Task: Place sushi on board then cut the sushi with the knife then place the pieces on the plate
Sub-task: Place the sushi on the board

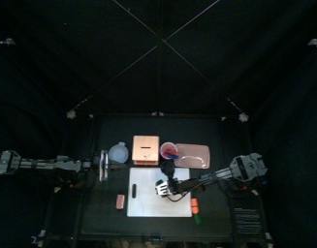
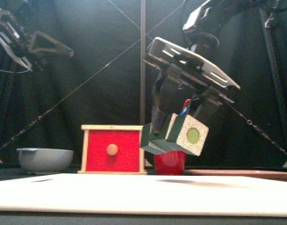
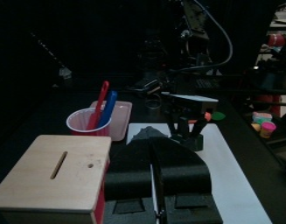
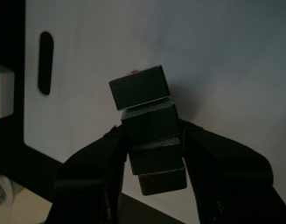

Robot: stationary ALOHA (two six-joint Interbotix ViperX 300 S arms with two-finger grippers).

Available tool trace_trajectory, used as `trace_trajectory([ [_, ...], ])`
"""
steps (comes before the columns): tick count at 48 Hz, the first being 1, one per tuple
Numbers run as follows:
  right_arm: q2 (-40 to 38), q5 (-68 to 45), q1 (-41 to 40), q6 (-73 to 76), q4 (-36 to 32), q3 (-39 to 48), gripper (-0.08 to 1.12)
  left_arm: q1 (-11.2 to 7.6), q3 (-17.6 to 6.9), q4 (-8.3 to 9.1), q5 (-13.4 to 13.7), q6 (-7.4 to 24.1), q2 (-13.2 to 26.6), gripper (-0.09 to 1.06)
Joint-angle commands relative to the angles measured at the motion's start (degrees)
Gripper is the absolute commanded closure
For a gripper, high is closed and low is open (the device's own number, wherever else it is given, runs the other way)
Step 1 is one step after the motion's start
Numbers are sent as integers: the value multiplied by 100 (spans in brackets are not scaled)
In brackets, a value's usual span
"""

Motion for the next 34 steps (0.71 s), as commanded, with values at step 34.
trace_trajectory([
  [34,694,1485,0,1072,35,-1169,43,26,-26,79,-26,53,18,99],
])
